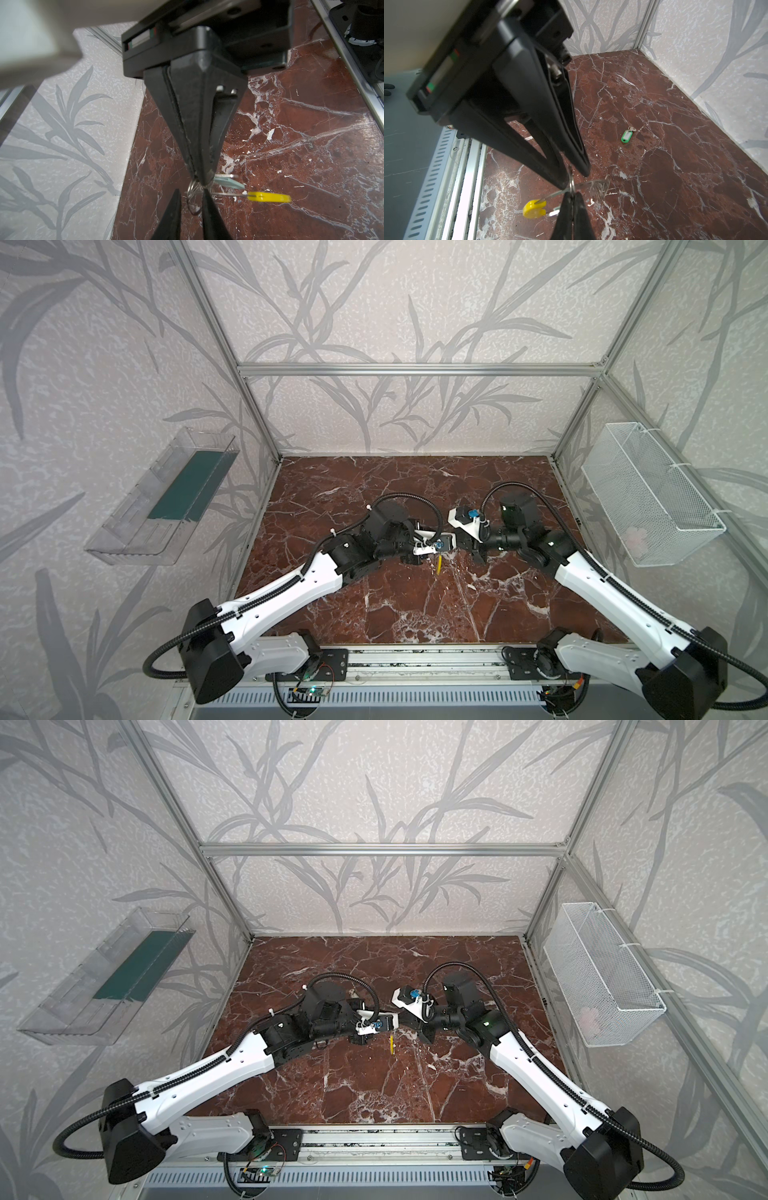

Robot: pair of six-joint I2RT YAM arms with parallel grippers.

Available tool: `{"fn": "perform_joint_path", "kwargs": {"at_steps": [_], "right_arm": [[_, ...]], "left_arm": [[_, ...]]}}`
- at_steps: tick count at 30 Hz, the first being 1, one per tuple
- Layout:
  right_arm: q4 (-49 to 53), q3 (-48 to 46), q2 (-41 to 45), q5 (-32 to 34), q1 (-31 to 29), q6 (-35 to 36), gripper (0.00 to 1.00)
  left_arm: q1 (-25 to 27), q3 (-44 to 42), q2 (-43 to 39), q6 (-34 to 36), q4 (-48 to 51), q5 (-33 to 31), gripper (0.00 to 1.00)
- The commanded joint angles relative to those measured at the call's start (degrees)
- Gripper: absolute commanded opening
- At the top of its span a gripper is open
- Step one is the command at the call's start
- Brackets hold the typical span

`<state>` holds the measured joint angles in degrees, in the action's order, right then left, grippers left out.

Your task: Put the keys on the keyring

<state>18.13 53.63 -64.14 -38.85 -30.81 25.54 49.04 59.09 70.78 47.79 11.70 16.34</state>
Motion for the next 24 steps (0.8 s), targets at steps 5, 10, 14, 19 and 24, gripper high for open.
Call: {"fn": "perform_joint_path", "kwargs": {"at_steps": [5, 10, 14, 19, 24], "right_arm": [[-4.1, 0.6, 1.7, -0.3, -0.4, -0.7, 0.0], [-7.5, -1.5, 3.0, 1.4, -0.4, -1.3, 0.0], [-11.5, -5.5, 5.7, 7.0, 0.9, -4.6, 0.13], [-19.9, -13.0, 10.8, 6.1, 4.3, -13.3, 0.26], [-25.9, -16.5, 12.0, 5.0, 4.4, -18.8, 0.29]], "left_arm": [[0.3, 2.1, 0.7, 0.2, 1.3, 3.0, 0.07], [0.4, 2.0, 1.2, -1.3, 0.0, 4.2, 0.0], [0.2, 0.9, 0.7, -4.6, -3.4, 3.6, 0.0], [-0.8, -1.0, -0.5, -9.7, -9.8, 3.1, 0.0], [-1.6, -2.2, -1.1, -14.3, -15.5, 3.4, 0.0]]}}
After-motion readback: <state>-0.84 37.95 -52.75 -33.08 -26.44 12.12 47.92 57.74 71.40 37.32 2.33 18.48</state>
